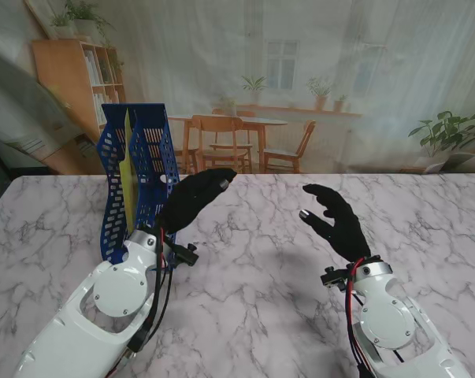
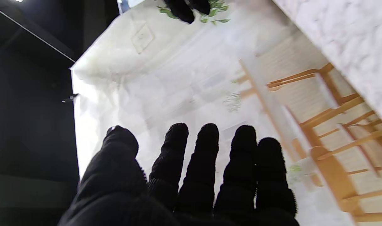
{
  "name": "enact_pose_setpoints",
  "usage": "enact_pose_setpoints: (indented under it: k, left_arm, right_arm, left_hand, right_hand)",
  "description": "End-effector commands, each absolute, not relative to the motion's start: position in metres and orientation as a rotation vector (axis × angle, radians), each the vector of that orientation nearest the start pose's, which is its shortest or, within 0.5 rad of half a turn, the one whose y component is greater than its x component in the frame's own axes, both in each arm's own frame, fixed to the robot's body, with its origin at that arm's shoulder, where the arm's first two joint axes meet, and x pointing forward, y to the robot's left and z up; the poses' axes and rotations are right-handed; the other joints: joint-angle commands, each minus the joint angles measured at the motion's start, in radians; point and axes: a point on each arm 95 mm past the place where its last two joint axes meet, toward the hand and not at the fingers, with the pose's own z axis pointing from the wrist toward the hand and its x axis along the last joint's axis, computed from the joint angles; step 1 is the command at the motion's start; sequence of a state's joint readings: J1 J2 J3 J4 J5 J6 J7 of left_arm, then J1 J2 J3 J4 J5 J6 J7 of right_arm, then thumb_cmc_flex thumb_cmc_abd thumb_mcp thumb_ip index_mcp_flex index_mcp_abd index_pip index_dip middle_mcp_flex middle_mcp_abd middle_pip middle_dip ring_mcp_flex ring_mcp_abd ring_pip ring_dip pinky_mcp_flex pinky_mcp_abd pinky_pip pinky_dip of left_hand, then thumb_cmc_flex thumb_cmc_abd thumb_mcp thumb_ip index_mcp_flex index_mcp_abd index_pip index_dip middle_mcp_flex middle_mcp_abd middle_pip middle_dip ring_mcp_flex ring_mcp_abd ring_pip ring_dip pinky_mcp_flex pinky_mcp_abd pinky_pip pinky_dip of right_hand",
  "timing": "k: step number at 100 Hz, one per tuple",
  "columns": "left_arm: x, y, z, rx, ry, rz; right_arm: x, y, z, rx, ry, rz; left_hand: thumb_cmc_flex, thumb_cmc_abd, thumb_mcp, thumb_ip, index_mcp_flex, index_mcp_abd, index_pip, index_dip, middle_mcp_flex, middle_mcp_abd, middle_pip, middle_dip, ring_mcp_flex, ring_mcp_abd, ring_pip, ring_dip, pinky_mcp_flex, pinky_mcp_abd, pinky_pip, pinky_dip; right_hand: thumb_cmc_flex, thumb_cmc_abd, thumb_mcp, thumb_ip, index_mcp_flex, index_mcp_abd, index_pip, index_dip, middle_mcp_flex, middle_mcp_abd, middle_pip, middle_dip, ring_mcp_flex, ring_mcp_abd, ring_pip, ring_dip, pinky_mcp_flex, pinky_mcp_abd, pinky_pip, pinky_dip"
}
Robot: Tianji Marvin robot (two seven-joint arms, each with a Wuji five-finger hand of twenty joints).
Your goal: Open the sliding file folder, put the receipt in and insert it into the document holder
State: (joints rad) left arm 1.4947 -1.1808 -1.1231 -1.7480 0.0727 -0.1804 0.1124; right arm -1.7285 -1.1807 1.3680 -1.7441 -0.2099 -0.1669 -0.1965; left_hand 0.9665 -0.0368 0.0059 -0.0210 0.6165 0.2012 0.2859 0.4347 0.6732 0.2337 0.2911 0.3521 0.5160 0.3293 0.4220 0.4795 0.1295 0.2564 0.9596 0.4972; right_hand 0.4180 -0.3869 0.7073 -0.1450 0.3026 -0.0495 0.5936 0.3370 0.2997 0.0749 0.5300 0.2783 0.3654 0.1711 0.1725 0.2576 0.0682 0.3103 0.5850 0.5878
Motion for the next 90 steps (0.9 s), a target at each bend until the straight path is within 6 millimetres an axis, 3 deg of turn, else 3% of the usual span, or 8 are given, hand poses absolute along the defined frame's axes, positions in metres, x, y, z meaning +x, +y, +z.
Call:
enact_pose_setpoints:
  k: [1, 14, 26, 31, 41, 50, 90]
  left_arm:
    - [0.394, -0.078, -0.273, -1.798, 0.855, -2.430]
    - [0.396, -0.068, -0.299, -1.829, 0.861, -2.350]
    - [0.398, -0.051, -0.307, -1.773, 0.902, -2.308]
    - [0.398, -0.043, -0.310, -1.765, 0.913, -2.293]
    - [0.397, -0.031, -0.311, -1.762, 0.933, -2.265]
    - [0.396, -0.023, -0.313, -1.745, 0.961, -2.244]
    - [0.403, -0.014, -0.312, -1.747, 0.901, -2.246]
  right_arm:
    - [0.373, -0.016, -0.297, -2.091, -0.754, -2.593]
    - [0.377, -0.014, -0.305, -2.076, -0.774, -2.604]
    - [0.381, -0.011, -0.311, -2.065, -0.836, -2.613]
    - [0.382, -0.010, -0.313, -2.066, -0.852, -2.603]
    - [0.384, -0.007, -0.314, -2.062, -0.874, -2.583]
    - [0.386, -0.003, -0.313, -2.050, -0.880, -2.582]
    - [0.400, -0.002, -0.310, -2.027, -0.930, -2.583]
  left_hand:
    - [0.027, 0.052, -0.027, 0.018, 0.029, 0.002, -0.012, 0.010, 0.007, -0.002, 0.032, 0.026, -0.023, 0.010, 0.029, 0.025, -0.019, -0.006, 0.037, 0.034]
    - [0.031, 0.055, -0.027, 0.017, 0.031, 0.012, -0.019, 0.005, -0.012, 0.007, 0.078, 0.106, -0.047, 0.030, 0.066, 0.096, -0.034, -0.002, 0.035, 0.061]
    - [0.027, 0.055, -0.027, 0.016, 0.021, 0.006, -0.027, 0.008, -0.063, 0.004, 0.150, 0.235, -0.087, 0.030, 0.128, 0.227, -0.053, -0.019, 0.039, 0.090]
    - [0.023, 0.057, -0.029, 0.016, 0.014, 0.004, -0.032, 0.007, -0.090, 0.007, 0.144, 0.246, -0.108, 0.028, 0.118, 0.239, -0.068, -0.022, 0.028, 0.091]
    - [0.020, 0.062, -0.030, 0.016, 0.007, 0.010, -0.053, 0.003, -0.104, 0.017, 0.002, 0.126, -0.123, 0.013, -0.029, 0.127, -0.089, -0.016, -0.072, 0.052]
    - [0.016, 0.064, -0.030, 0.015, 0.007, 0.006, -0.059, 0.003, -0.105, 0.018, -0.063, 0.044, -0.125, 0.007, -0.081, 0.052, -0.089, -0.014, -0.117, 0.028]
    - [0.018, 0.073, -0.030, 0.016, 0.006, 0.019, -0.067, 0.004, -0.101, 0.025, -0.066, 0.035, -0.132, 0.014, -0.074, 0.042, -0.094, -0.006, -0.134, 0.019]
  right_hand:
    - [-0.021, 0.026, -0.031, 0.017, 0.039, -0.052, -0.007, -0.004, 0.024, -0.038, -0.023, -0.009, 0.016, -0.046, -0.033, -0.014, 0.008, -0.024, -0.020, 0.023]
    - [-0.031, 0.026, -0.026, 0.017, 0.051, -0.052, -0.003, -0.002, 0.041, -0.044, -0.025, -0.008, 0.027, -0.051, -0.031, -0.013, 0.016, -0.022, -0.023, 0.026]
    - [-0.035, 0.027, -0.019, 0.017, 0.056, -0.045, 0.001, -0.001, 0.052, -0.048, -0.024, -0.006, 0.039, -0.052, -0.025, -0.011, 0.024, -0.017, -0.024, 0.028]
    - [-0.034, 0.029, -0.016, 0.017, 0.058, -0.045, 0.002, -0.001, 0.057, -0.047, -0.024, -0.006, 0.040, -0.054, -0.024, -0.011, 0.026, -0.015, -0.024, 0.029]
    - [-0.032, 0.032, -0.013, 0.017, 0.062, -0.041, 0.002, -0.001, 0.063, -0.047, -0.025, -0.005, 0.042, -0.054, -0.021, -0.011, 0.027, -0.014, -0.025, 0.031]
    - [-0.030, 0.032, -0.012, 0.017, 0.067, -0.036, 0.002, -0.002, 0.069, -0.045, -0.026, -0.004, 0.046, -0.053, -0.019, -0.010, 0.030, -0.010, -0.026, 0.032]
    - [-0.027, 0.036, -0.015, 0.018, 0.084, -0.031, -0.002, -0.004, 0.088, -0.045, -0.032, -0.004, 0.056, -0.052, -0.014, -0.011, 0.032, -0.007, -0.028, 0.035]
